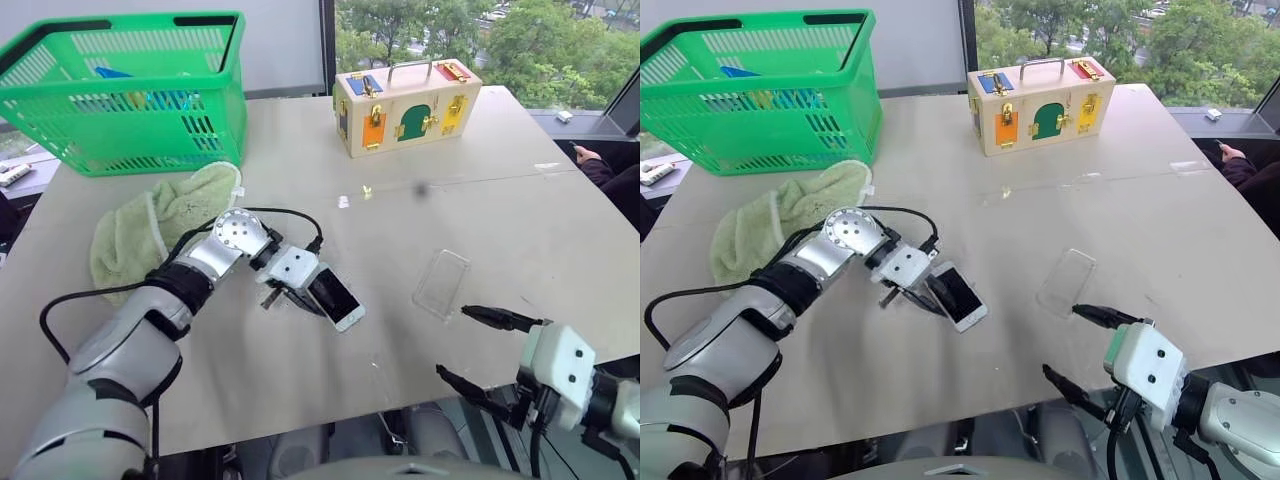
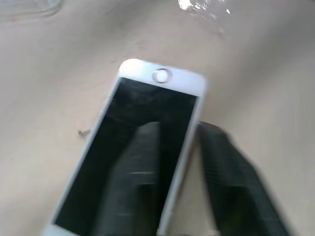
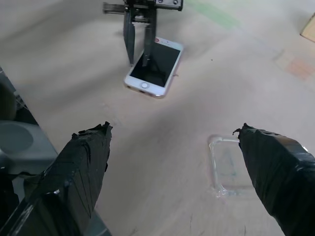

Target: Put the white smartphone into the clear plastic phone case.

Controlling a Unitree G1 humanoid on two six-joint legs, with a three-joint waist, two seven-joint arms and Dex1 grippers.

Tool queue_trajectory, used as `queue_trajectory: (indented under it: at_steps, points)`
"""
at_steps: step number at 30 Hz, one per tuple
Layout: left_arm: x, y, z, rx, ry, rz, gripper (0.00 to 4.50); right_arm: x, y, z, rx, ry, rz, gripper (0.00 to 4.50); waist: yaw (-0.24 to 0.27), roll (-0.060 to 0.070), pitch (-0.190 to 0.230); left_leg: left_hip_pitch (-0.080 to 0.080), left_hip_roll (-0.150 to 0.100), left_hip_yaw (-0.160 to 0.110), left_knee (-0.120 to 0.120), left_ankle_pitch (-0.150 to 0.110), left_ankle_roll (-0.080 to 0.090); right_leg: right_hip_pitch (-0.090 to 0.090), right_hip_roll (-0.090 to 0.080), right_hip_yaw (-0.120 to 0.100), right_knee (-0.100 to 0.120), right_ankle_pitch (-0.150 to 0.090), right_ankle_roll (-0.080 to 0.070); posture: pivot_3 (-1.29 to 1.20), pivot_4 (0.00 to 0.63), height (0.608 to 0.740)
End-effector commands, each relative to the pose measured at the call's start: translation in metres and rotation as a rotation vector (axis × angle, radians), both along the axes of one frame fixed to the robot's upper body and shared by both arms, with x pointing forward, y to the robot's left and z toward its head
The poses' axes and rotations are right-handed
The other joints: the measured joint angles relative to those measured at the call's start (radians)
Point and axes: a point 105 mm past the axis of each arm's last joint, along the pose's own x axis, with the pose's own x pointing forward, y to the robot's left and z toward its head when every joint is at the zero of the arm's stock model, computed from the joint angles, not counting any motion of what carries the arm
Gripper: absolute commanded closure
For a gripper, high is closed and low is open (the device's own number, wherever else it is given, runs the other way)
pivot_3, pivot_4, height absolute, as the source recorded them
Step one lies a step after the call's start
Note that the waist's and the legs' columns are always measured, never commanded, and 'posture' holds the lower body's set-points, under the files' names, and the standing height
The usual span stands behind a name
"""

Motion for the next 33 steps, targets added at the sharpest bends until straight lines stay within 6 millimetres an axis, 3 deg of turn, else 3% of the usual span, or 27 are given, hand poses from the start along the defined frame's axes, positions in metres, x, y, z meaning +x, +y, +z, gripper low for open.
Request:
queue_trajectory:
  at_steps: [1,5,9,13,20,25,33]
  points:
    - [0.001,-0.021,0.029,-0.117,-0.027,0.042,3.66,-0.001,0.006,0.006,0.019,-0.013,0.007,0.0,-0.001,-0.001,0.001,-0.001,0.0,-0.001,0.0,0.0,0.0,0.0,0.0,0.0,0.0,0.0,0.0,0.0,0.15,0.74]
    - [-0.009,-0.02,0.036,-0.103,0.016,0.009,3.66,0.002,0.007,0.007,0.018,-0.017,0.004,0.0,-0.006,-0.001,0.001,-0.001,-0.001,-0.001,-0.001,-0.001,0.001,-0.001,0.001,-0.001,0.0,0.0,0.0,0.0,0.15,0.74]
    - [-0.008,-0.014,0.037,-0.073,0.022,0.009,1.89,0.004,0.006,0.008,0.013,-0.019,0.006,0.0,-0.008,-0.001,0.001,-0.002,-0.001,0.0,-0.002,-0.001,0.001,-0.002,0.003,-0.001,0.0,0.0,0.0,0.0,0.15,0.74]
    - [-0.005,-0.007,0.023,-0.004,-0.008,-0.005,0.04,0.004,0.006,0.007,0.01,-0.013,0.005,0.0,-0.008,0.0,0.001,-0.001,-0.001,0.0,-0.002,-0.001,0.001,-0.002,0.003,-0.002,0.0,0.0,0.0,0.0,0.15,0.74]
    - [0.01,-0.002,0.0,0.106,-0.076,-0.043,0.04,0.0,0.005,0.002,0.012,-0.001,-0.006,0.0,0.0,-0.001,0.001,-0.003,-0.001,-0.001,-0.001,-0.001,0.001,-0.002,0.001,-0.001,-0.001,0.0,0.0,0.0,0.15,0.74]
    - [0.024,-0.004,-0.006,0.157,-0.138,-0.069,0.04,-0.001,0.005,0.001,0.013,-0.003,-0.018,0.0,0.003,0.0,0.0,-0.002,-0.002,0.005,-0.001,-0.002,0.002,-0.001,0.001,-0.001,-0.001,0.0,0.0,0.0,0.15,0.74]
    - [0.016,-0.002,-0.016,0.224,-0.118,-0.136,0.04,-0.005,0.007,-0.003,0.017,0.001,-0.027,0.0,-0.002,0.003,-0.002,0.001,0.0,0.002,-0.001,-0.002,0.002,0.0,0.0,-0.001,-0.001,0.0,0.0,0.0,0.15,0.74]
